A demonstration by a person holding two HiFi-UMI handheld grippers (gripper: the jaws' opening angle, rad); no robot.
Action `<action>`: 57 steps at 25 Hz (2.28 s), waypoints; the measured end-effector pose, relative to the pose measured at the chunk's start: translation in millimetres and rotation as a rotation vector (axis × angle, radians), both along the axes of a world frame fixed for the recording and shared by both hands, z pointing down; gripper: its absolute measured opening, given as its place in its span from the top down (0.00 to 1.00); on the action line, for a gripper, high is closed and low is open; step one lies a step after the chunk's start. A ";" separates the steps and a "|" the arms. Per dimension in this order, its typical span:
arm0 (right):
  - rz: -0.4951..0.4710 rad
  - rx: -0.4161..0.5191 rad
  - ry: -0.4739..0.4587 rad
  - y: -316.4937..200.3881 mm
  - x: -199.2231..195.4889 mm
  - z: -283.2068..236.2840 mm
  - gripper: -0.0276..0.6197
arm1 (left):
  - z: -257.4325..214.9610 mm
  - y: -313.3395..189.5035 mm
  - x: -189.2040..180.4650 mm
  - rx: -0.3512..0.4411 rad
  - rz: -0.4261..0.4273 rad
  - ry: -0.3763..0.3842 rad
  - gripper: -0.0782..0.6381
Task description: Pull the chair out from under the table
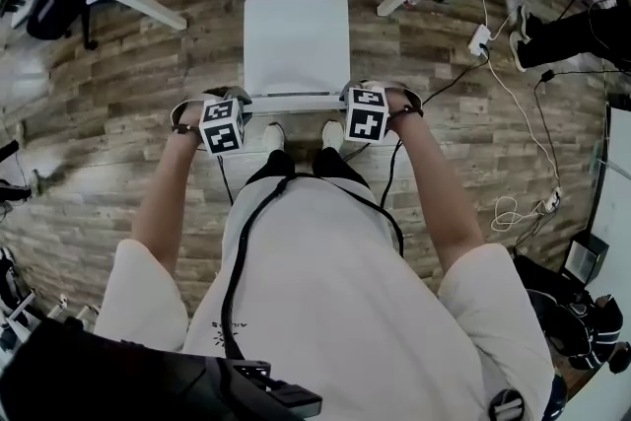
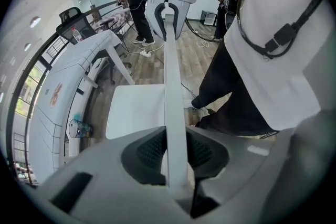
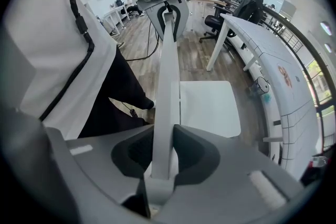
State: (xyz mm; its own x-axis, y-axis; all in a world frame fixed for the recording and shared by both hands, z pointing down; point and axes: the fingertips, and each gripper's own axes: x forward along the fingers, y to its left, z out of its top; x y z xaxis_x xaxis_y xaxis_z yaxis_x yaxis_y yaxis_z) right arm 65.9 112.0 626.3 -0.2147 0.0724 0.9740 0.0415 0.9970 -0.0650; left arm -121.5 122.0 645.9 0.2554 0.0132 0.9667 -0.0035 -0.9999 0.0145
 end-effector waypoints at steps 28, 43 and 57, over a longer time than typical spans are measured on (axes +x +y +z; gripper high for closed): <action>0.165 -0.070 -0.170 78.0 0.2 -37.4 0.76 | -37.2 71.7 22.6 -0.143 -0.220 0.257 0.64; 0.557 0.102 -0.739 -0.7 -20.5 -144.9 0.95 | -121.0 -4.6 69.2 0.000 -0.527 0.643 0.89; 0.545 0.112 -0.701 -3.0 -17.8 -132.0 0.95 | -111.8 0.2 62.9 0.019 -0.516 0.601 0.88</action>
State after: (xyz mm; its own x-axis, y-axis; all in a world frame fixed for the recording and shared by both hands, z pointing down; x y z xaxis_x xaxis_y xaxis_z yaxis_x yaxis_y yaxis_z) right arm 48.1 109.0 494.3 -0.7400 -0.3011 0.6014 -0.4459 0.8891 -0.1035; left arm -58.6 122.2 534.1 0.7030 -0.2642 0.6603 -0.4637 -0.8743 0.1438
